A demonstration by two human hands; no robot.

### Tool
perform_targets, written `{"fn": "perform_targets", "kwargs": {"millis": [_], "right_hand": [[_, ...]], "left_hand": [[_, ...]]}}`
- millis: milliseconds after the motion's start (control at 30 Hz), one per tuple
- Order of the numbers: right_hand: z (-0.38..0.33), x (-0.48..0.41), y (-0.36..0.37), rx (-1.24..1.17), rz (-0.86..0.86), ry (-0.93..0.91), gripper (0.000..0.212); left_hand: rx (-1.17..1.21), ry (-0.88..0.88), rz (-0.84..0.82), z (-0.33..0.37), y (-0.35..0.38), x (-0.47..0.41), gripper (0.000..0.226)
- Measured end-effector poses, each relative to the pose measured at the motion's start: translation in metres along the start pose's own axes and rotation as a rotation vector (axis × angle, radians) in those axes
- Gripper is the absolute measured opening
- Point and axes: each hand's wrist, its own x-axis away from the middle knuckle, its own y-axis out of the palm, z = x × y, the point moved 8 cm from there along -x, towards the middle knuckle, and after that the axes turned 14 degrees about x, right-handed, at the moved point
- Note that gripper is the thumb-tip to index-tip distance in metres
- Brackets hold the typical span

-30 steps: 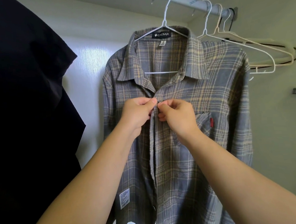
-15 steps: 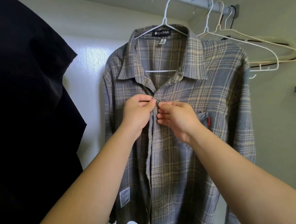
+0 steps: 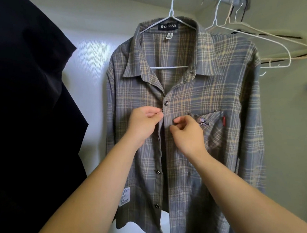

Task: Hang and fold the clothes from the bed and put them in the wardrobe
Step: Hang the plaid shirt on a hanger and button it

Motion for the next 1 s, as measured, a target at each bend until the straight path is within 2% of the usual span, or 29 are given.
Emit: {"fn": "perform_targets", "kwargs": {"millis": [100, 200, 300, 467, 567, 667, 733, 833, 1000], "right_hand": [[0.009, 0.01, 0.014, 0.176, -0.049, -0.081, 0.025], [0.019, 0.016, 0.027, 0.33, -0.068, -0.06, 0.038], [0.02, 0.018, 0.032, 0.41, -0.031, -0.053, 0.046], [0.019, 0.019, 0.032, 0.494, 0.052, -0.034, 0.052], [0.019, 0.021, 0.032, 0.427, 0.061, -0.039, 0.038], [0.021, 0.024, 0.032, 0.301, 0.057, -0.063, 0.022], [0.02, 0.028, 0.031, 0.332, 0.061, -0.113, 0.032], [0.02, 0.031, 0.037, 0.424, 0.014, -0.132, 0.051], [0.022, 0.03, 0.038, 0.471, 0.064, -0.095, 0.054]], "left_hand": [[-0.135, 0.049, -0.013, -0.005, 0.001, -0.001, 0.023], [-0.298, 0.097, 0.048, -0.007, -0.002, 0.001, 0.019], [-0.383, 0.115, 0.125, -0.008, -0.006, 0.003, 0.016], [-0.459, 0.087, 0.09, -0.018, -0.003, 0.002, 0.008], [-0.462, 0.176, 0.065, -0.022, -0.004, 0.007, 0.006], [-0.411, 0.191, 0.044, -0.034, -0.008, 0.012, 0.022], [-0.376, 0.15, 0.012, -0.044, -0.009, 0.015, 0.033], [-0.337, 0.088, 0.009, -0.053, -0.011, 0.016, 0.038], [-0.297, 0.047, 0.035, -0.058, -0.019, 0.017, 0.021]]}}
